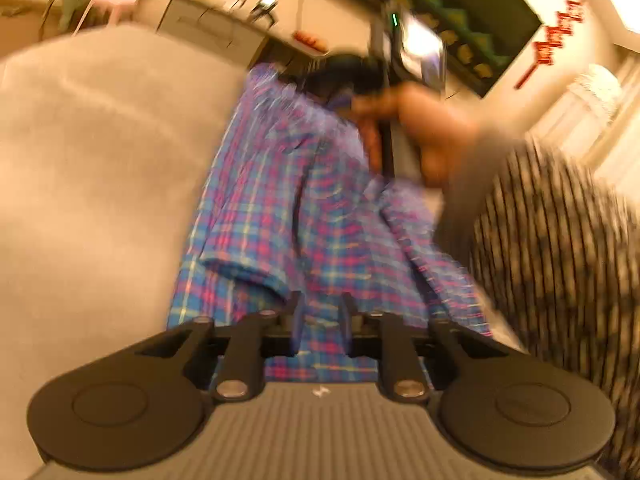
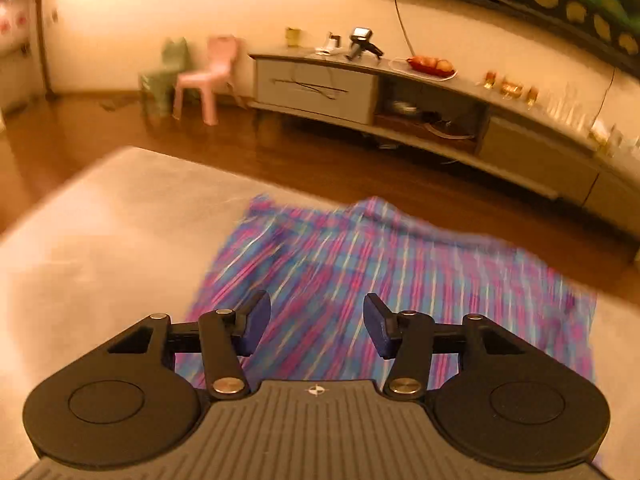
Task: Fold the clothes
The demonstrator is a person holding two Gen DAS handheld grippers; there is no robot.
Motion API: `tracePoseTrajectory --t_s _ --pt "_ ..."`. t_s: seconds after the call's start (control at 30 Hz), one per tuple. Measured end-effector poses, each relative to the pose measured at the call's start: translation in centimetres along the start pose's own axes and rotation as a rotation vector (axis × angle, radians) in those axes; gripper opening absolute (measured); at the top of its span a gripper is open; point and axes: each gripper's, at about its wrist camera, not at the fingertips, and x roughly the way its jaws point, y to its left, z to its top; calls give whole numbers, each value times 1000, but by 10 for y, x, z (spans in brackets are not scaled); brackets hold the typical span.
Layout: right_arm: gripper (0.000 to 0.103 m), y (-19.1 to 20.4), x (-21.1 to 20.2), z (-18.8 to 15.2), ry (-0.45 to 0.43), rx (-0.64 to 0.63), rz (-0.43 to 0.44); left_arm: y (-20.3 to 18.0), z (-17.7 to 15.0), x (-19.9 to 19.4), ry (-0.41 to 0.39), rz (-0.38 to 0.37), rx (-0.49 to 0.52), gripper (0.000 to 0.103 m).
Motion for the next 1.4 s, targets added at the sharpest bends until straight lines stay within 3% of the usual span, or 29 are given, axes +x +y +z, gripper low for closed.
tracePoseTrajectory --t_s 0.17,0.23,0.3,0.33,0.4,0.5,0.57,0.63,0.73,0.8,0.87,0.93,1.07,1.2,1.27,1.33,1.37,1.4 --pt "55 -6 -52 -79 116 -17 46 -1 -1 -8 -11 2 21 20" --pt "60 -10 -74 -104 141 -67 22 -1 -1 -9 -3 -1 20 31" --pt "63 -28 -111 -115 111 -31 8 0 -1 -10 0 -3 30 38" --pt "73 -42 -135 -119 77 18 10 -2 -2 -11 18 -29 49 42" --pt "87 -67 -180 -127 16 65 -28 -6 -5 -14 59 -88 88 50" --pt "87 -102 -232 -154 5 61 -138 -24 -18 -15 181 -239 182 52" --pt "87 -127 -261 -178 9 79 -187 -41 -37 -16 320 -374 301 49" --pt "88 -156 -286 -203 -14 147 -241 -52 -55 -29 374 -521 382 47" --pt "88 -190 -305 -240 -17 218 -383 -33 -52 -42 326 -414 311 47" --pt "88 -199 -310 -250 -24 256 -422 -20 -50 -51 290 -335 259 55" --pt "88 -197 -317 -250 -70 291 -332 -7 -48 -60 255 -256 207 66" --pt "96 -189 -323 -247 -107 317 -196 6 -45 -68 219 -176 156 68" --pt "98 -157 -309 -262 15 287 38 32 -41 -85 146 -18 52 71" --pt "98 -126 -314 -293 114 217 83 19 -66 -86 220 116 120 73" --pt "98 -117 -323 -307 145 188 80 9 -79 -90 208 174 180 74" --pt "95 -108 -331 -319 170 151 62 1 -83 -89 207 193 212 69" --pt "95 -101 -335 -322 164 120 58 -2 -84 -88 205 192 221 50" --pt "82 -95 -339 -323 158 87 63 -1 -84 -88 207 194 225 20"
